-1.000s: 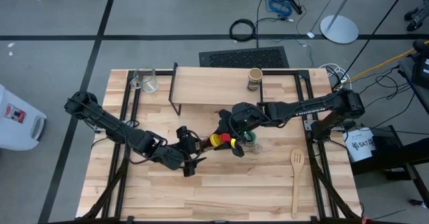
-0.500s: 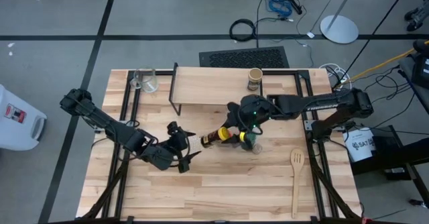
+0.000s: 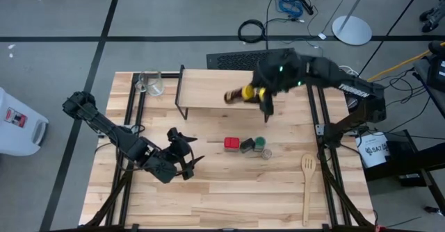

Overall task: Shelf spices
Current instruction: Put the yellow seasoning bottle on the shelf

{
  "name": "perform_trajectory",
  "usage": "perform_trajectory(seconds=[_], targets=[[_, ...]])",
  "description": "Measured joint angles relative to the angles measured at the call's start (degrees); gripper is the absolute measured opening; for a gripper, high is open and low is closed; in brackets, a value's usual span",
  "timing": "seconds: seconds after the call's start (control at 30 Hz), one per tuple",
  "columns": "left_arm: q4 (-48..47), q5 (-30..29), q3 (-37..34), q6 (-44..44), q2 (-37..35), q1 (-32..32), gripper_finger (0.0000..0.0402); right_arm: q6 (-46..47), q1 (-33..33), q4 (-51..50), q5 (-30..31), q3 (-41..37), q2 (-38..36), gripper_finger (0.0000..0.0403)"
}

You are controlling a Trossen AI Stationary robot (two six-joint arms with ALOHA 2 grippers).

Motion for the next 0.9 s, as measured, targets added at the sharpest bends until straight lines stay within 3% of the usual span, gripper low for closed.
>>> perform_trajectory(seconds=[0.4, 0.9], targets=[[0.06, -3.95, 0.0, 1.9, 0.02, 0.08, 0.0341, -6.48, -15.48, -6.41, 0.56, 1.56, 2.72, 0.0223], [0.11, -5.8, 0.0, 4.33, 0.07, 5.03, 0.0341, -15.53, -20.23, -10.34, 0.48, 1.56, 10.16, 0.0223]])
